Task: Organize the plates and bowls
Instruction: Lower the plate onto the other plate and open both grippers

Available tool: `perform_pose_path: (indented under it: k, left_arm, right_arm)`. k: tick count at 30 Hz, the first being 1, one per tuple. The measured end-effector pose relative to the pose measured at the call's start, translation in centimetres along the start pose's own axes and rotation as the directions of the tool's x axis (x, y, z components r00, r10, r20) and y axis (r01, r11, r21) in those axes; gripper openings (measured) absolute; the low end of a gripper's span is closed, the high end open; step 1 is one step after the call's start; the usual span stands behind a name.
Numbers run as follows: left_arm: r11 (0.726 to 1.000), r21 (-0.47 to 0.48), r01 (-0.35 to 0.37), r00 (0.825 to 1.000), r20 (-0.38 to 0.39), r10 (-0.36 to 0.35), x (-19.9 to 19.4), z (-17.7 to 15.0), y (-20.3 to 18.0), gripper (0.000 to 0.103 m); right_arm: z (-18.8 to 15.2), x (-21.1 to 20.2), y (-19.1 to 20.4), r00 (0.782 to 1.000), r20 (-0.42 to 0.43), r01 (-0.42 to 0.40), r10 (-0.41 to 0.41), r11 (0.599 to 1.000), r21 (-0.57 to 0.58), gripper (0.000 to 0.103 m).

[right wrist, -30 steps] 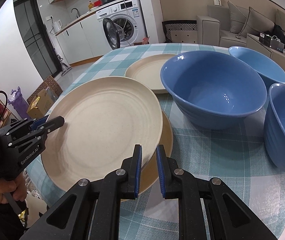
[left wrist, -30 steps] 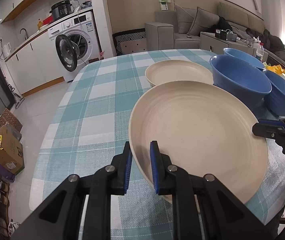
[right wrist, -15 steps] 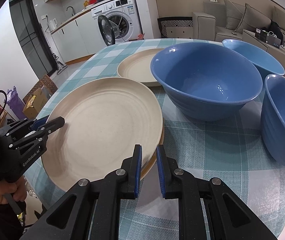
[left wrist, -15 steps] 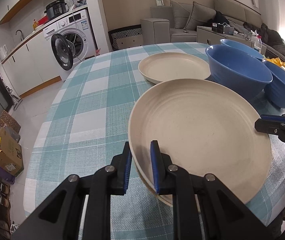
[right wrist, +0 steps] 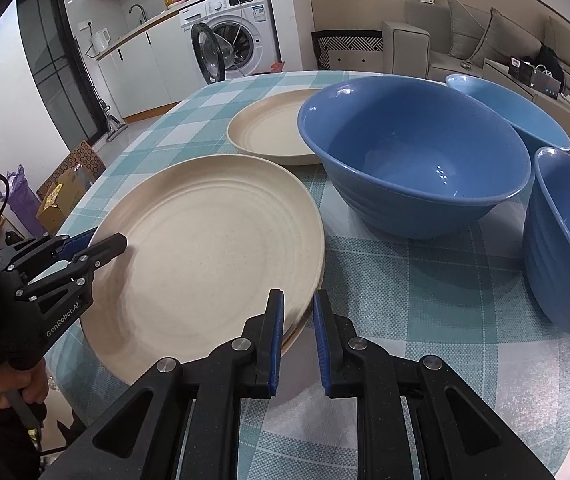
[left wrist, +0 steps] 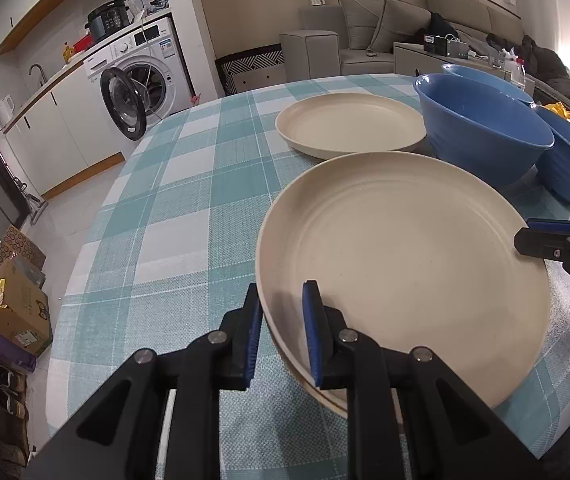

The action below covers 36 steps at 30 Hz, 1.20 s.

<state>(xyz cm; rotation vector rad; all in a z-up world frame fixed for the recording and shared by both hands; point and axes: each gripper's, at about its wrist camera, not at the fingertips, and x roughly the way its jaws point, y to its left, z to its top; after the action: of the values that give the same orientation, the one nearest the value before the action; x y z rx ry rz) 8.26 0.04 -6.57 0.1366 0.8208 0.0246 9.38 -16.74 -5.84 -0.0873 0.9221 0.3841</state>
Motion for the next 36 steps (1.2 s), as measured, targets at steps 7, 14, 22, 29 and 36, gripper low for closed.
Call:
perform_pose_path:
  k: [7, 14, 22, 29, 36]
  left_arm:
    - [0.999, 0.028, -0.022, 1.000, -0.020, 0.023, 0.6, -0.4, -0.3, 0.020]
    - [0.999, 0.043, -0.023, 0.999, -0.024, 0.024, 0.5, -0.5, -0.3, 0.020]
    - [0.997, 0.069, -0.037, 0.999, -0.022, 0.038, 0.7, -0.5, -0.8, 0.021]
    - [0.994, 0.103, -0.026, 0.999, -0.022, 0.029, 0.5, -0.5, -1.3, 0.023]
    - [0.995, 0.103, -0.014, 0.999, -0.034, 0.017, 0.4, -0.4, -1.0, 0.035]
  right_arm:
    - [-0.2, -0.1, 0.5, 1.000, 0.010, 0.018, -0.018, 0.999, -0.027, 0.015]
    - [-0.3, -0.1, 0.7, 1.000, 0.009, 0.024, -0.023, 0.999, -0.037, 0.015]
    - [-0.3, -0.1, 0.4, 1.000, 0.009, 0.005, -0.005, 1.000, -0.019, 0.015]
    - [-0.3, -0.8, 0.9, 0.999, 0.018, -0.031, 0.032, 0.999, -0.031, 0.015]
    - [-0.2, -1.1, 0.7, 0.999, 0.020, -0.040, 0.041, 0.999, -0.022, 0.017]
